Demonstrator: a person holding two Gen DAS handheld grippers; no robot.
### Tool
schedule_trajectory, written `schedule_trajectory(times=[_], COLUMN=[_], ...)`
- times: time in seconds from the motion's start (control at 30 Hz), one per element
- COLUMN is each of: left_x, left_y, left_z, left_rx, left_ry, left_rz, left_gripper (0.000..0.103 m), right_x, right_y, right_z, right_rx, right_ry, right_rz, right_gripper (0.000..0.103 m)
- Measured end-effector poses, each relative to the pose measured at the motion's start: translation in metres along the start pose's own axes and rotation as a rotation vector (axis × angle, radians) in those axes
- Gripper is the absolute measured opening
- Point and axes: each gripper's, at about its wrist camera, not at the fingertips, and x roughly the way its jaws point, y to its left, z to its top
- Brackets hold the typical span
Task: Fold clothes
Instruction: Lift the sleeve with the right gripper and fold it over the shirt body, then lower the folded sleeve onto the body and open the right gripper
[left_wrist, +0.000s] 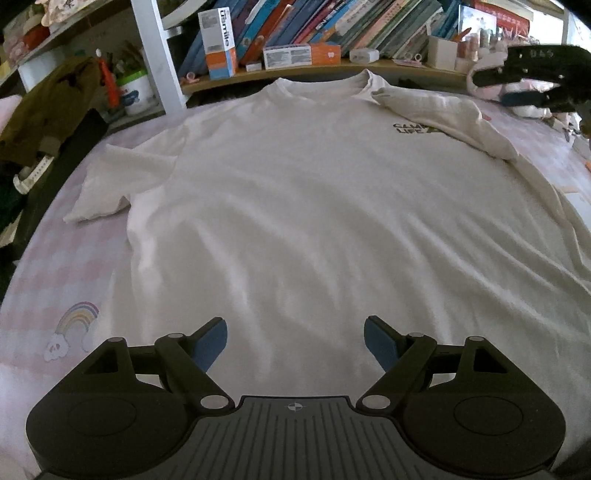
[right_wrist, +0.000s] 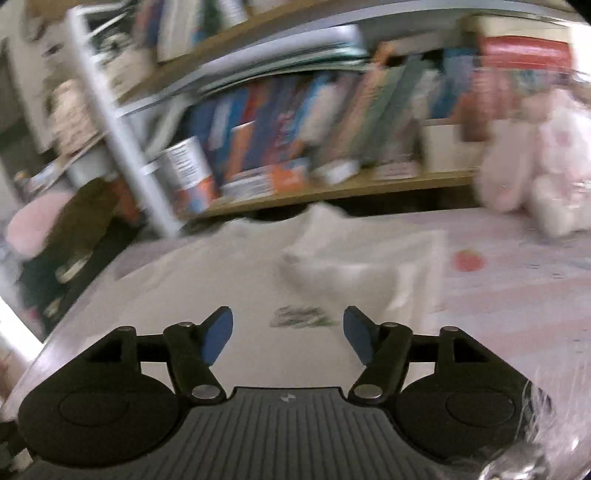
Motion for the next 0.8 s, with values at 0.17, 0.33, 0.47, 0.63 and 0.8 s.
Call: schedule_trajectory(times=[0.17, 0.33, 0.47, 0.63, 0.8], left_x=[-0.005, -0.010, -0.013, -0.011, -0.008], left_y=[-0.008, -0.013, -0.013, -0.014, -0.026], left_z=[0.000, -0.003, -0.005, -0.003, 0.001], left_rx=[0.025, 0.037, 0.015, -0.024, 0.008], left_ry=[-0.010, -0.010, -0.007, -0.004, -0.012], left_rz=[0.018, 0.048, 0.072, 0.075, 0.054], left_gripper=[0.084, 0.084, 0.084, 0.084, 0.084], right_x=[0.031, 0.070, 0.067, 0.049, 0.037], right_y=[-0.047, -0.065, -0.056, -0.015, -0.008], right_z=[0.017, 0.021, 0.017, -0.006, -0.017], right_rx=[0.120, 0.161, 0.216, 0.142, 0.084], right_ry=[0.049, 0.143, 0.155, 0.297, 0.324], right_rz=[-0.055, -0.054, 0.042, 0.340, 0.286], right_gripper=[0.058, 0.050, 0.045, 0.052, 0.052])
